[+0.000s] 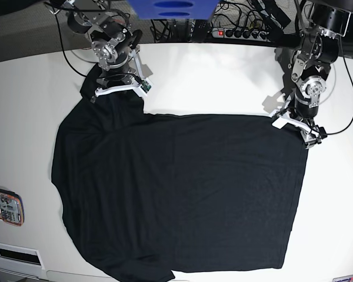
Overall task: Fold the T-shirt properly
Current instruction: 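Lower the left gripper onto the opposite shoulder edge and pinch it, then lift the shirt edge with both grippers and fold it over the body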
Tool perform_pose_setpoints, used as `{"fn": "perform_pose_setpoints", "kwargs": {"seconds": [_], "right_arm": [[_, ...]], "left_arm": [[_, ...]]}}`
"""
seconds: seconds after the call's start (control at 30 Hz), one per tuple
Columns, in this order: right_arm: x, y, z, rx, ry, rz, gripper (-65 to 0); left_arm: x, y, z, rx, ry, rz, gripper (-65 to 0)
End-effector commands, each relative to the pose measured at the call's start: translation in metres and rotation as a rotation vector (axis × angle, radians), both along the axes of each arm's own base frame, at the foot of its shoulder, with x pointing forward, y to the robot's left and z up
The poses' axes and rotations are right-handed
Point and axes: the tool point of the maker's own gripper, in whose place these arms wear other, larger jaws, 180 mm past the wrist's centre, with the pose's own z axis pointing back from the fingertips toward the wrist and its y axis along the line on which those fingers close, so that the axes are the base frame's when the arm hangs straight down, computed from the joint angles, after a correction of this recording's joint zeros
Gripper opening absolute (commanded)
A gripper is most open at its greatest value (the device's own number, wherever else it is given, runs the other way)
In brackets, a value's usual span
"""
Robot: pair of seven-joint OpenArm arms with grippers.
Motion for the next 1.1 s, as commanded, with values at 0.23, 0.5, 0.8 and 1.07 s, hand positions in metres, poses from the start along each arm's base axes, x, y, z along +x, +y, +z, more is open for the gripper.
{"fn": "perform_pose_setpoints", "kwargs": {"seconds": [0.23, 0.5, 0.8, 1.07], "right_arm": [[-0.023, 0.015, -0.011, 0.067, 0.105, 0.016, -65.0], [-0.023, 0.016, -0.011, 0.069, 0.105, 0.015, -65.0], [-0.013, 0.026, 0.006, 0.112, 0.056, 0.024, -65.0], [-0.006, 0.032, 0.020, 0.136, 0.020, 0.028, -65.0]], "left_arm": [[-0.041, -0.026, -0.044, -0.085, 0.190, -0.013, -20.1], [-0.038, -0.025, -0.042, -0.084, 0.186, -0.013, -65.0], [-0.022, -0.012, -0.030, -0.102, 0.121, 0.069, -65.0], [-0.012, -0.020, -0.003, -0.132, 0.036, 0.057, -65.0]]}}
